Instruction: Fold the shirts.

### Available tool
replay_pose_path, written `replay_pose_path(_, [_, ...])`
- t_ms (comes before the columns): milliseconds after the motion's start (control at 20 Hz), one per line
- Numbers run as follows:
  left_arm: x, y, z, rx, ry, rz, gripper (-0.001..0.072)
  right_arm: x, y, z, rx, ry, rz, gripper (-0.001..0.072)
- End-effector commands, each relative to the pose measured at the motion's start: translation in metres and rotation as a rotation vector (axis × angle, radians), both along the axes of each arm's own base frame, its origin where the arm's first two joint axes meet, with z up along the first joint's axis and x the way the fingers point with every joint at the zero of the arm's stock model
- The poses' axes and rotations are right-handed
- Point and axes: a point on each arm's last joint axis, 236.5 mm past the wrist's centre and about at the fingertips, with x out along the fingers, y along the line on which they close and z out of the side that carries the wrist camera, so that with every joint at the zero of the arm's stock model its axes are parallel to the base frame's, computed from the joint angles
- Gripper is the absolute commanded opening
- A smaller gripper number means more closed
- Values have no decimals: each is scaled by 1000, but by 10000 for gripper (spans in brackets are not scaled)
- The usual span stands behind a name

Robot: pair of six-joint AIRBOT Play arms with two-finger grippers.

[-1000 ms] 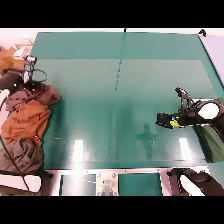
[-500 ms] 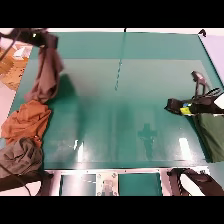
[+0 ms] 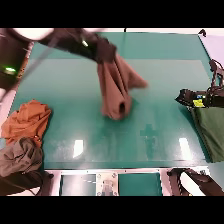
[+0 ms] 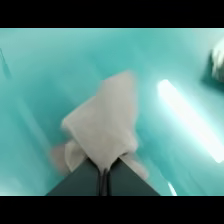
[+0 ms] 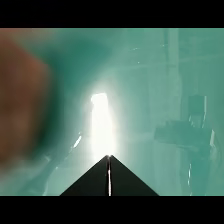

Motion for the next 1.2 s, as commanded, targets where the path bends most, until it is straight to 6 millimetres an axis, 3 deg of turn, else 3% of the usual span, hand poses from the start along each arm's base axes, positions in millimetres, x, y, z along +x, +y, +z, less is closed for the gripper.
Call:
replay_pose_path(0, [-53, -41, -86, 27, 313, -119, 57, -3, 0, 0, 2, 13, 5, 15])
replay_pose_path(50, [-71, -50, -109, 13, 423, -151, 342, -4, 0, 0, 2, 16, 6, 28])
replay_pose_path(100, [-90, -55, -127, 3, 532, -176, 597, -4, 0, -1, 3, 17, 6, 104])
replay_pose_path(150, [-101, -52, -137, 22, 588, -190, 664, -3, 0, -2, 4, 23, 6, 173])
replay_pose_path(200, [-106, -45, -142, 58, 608, -199, 686, -2, 0, -6, 6, 35, 6, 218])
replay_pose_path(300, [-102, -25, -137, 83, 620, -202, 686, 1, -2, -24, 22, 93, 1, 428])
replay_pose_path(450, [-78, 18, -135, 118, 647, -121, 685, 6, 3, -66, 75, 223, 1, 433])
replay_pose_path(550, [-72, 44, -145, 161, 684, -70, 685, 14, 20, -89, 165, 274, 33, 422])
replay_pose_path(700, [-69, 52, -166, 185, 700, -41, 685, 25, 43, -123, 302, 341, 54, 422])
replay_pose_path(850, [-25, 50, -184, 146, 552, 64, 685, 31, 62, -152, 420, 391, 69, 422])
replay_pose_path(950, [-6, 60, -199, 176, 477, 116, 685, 36, 74, -162, 499, 404, 68, 421])
replay_pose_path(1050, [5, 73, -211, 233, 441, 145, 684, 45, 86, -164, 580, 382, 74, 342])
replay_pose_path(1150, [9, 79, -215, 264, 424, 152, 684, 59, 97, -153, 644, 300, 112, 136])
